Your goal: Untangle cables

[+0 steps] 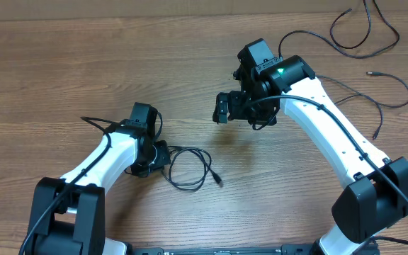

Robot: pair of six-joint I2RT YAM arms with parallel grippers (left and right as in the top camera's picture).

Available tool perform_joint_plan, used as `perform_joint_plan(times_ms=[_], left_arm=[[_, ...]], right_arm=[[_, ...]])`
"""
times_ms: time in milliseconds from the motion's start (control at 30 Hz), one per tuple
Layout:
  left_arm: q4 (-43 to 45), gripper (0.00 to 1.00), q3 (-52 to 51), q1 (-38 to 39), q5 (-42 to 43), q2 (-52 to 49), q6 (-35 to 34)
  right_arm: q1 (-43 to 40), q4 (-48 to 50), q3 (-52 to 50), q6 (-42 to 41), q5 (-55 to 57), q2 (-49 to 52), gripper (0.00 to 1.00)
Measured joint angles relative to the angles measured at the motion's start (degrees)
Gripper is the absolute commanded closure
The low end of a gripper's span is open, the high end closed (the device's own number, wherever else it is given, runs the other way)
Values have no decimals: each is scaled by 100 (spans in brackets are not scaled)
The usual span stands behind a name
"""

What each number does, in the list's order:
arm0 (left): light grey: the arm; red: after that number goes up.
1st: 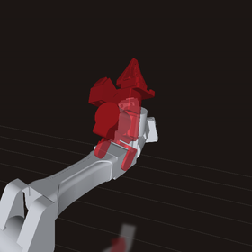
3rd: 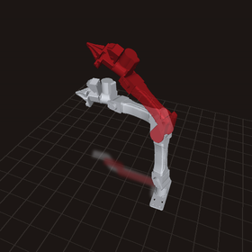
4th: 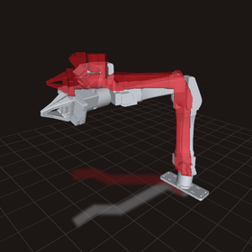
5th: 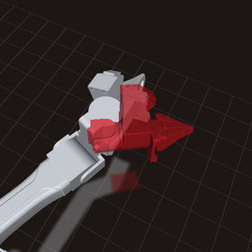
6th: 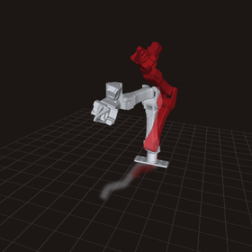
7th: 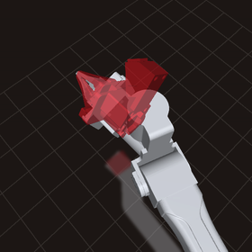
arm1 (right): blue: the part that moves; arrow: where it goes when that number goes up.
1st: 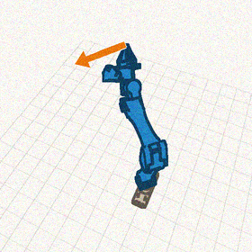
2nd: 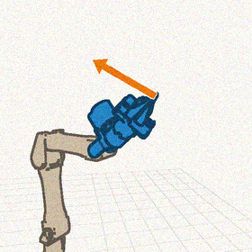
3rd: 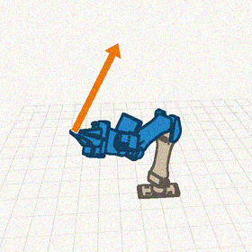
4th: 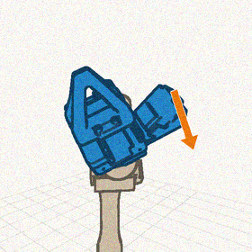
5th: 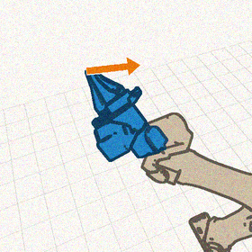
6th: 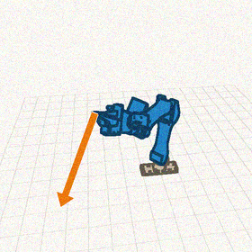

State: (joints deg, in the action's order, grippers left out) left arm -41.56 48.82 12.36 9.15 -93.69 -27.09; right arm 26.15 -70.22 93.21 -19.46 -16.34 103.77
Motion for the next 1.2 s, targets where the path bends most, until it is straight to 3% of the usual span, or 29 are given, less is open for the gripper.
perform_joint_plan(times_ms=[233,400,633,1200], left_arm=[[-726,96,173,0,-4,11,2],[-1401,96,1060,0,17,221,15],[-1556,96,2105,0,540,754,118],[-1801,96,2994,0,2201,1510,330]], right_arm=[[0,-52,0,0,2,0,0],[33,-138,-2,0,0,0,3],[437,-31,-2,-2,7,0,3],[846,328,-2,-4,144,0,0]])
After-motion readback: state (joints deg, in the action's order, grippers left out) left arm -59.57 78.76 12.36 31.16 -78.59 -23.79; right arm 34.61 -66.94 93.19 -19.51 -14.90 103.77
